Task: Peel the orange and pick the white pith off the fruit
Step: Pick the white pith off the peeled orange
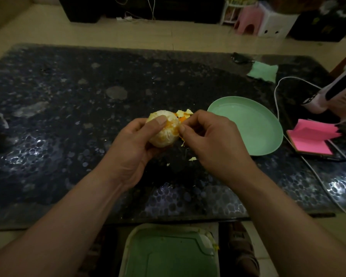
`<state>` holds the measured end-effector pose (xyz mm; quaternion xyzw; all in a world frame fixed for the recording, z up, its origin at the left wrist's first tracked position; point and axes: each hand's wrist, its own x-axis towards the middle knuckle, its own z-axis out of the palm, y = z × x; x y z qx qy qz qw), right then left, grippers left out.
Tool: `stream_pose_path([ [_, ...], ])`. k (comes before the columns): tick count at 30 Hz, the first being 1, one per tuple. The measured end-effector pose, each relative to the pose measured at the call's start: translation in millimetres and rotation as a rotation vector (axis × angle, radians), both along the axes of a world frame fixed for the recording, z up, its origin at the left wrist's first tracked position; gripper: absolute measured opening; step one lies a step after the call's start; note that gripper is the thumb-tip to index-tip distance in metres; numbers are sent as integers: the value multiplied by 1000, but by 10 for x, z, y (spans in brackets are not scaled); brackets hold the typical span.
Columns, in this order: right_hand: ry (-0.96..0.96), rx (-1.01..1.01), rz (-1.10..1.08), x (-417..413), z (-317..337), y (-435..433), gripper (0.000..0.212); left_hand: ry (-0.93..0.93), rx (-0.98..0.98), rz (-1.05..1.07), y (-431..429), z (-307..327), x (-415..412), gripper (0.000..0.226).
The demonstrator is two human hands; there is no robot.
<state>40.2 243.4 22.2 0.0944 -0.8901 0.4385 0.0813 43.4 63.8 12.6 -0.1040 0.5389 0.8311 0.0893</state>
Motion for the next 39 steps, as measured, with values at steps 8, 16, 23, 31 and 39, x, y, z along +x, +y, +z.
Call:
stream_pose_path([
  [8, 77, -22, -45, 17, -18, -32, 13, -24, 38, -50, 13, 22, 39, 63],
  [16, -42, -174, -39, 13, 23, -5, 14, -55, 145, -91, -45, 94, 70, 30],
  [23, -171, -292, 42, 28, 83, -15, 23, -44, 117, -79, -80, 102, 53, 31],
  [31, -33, -167, -3, 65, 39, -93, 18, -28, 127, -84, -37, 92, 64, 41],
  [39, -61, -197, -26, 61, -14, -151, 22, -36, 219, -79, -37, 88, 68, 35],
])
